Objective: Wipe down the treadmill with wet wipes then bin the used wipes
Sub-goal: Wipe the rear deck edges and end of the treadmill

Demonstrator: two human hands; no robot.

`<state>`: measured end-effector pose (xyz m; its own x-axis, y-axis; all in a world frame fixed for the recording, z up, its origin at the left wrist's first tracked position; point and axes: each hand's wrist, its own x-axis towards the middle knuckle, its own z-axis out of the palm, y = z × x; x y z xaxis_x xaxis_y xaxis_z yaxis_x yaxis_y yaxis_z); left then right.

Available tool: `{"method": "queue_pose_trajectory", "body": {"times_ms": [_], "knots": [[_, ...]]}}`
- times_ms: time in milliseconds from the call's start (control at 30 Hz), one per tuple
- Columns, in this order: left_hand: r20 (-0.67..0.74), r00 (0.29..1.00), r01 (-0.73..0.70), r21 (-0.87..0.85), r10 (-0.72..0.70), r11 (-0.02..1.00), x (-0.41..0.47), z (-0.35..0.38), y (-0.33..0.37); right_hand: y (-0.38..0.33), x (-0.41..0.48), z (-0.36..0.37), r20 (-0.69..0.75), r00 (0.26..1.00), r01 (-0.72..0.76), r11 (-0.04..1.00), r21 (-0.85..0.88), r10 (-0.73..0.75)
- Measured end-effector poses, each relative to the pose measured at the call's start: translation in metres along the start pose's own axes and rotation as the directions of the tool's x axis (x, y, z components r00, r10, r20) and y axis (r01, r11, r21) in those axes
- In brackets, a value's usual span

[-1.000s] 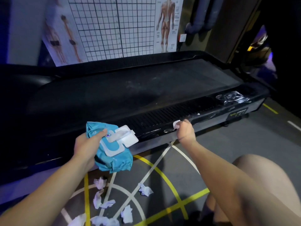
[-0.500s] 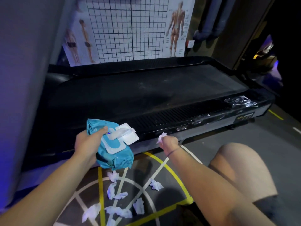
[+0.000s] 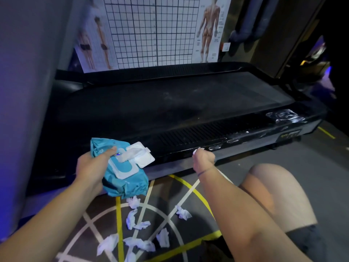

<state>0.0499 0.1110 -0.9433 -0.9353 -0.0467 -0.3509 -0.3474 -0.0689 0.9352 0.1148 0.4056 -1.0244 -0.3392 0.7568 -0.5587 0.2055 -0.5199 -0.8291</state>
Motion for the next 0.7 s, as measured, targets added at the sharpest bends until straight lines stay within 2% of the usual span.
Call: {"method": "queue_pose_trajectory", "body": {"times_ms": [67,233,400,700], "knots": [[-0.001,1.000,0.003,0.006,-0.003,1.000,0.000,0.002,-0.001,-0.005,0.010,-0.006,-0.063,0.997,0.046,0.998,-0.052,-0.049],[0.021,1.000,0.016,0.053,-0.017,0.998,-0.001,0.015,-0.011,-0.016,0.026,-0.011,-0.301,0.950,0.102,0.994,0.038,-0.085],[0.040,0.999,0.032,0.072,-0.035,0.997,-0.001,0.032,-0.015,-0.032,0.037,-0.034,-0.282,0.957,0.085,0.996,0.038,-0.071],[0.103,0.992,0.069,0.024,-0.071,0.997,-0.004,0.055,-0.020,-0.050,0.068,-0.062,-0.261,0.954,0.134,0.989,-0.068,-0.147]]}}
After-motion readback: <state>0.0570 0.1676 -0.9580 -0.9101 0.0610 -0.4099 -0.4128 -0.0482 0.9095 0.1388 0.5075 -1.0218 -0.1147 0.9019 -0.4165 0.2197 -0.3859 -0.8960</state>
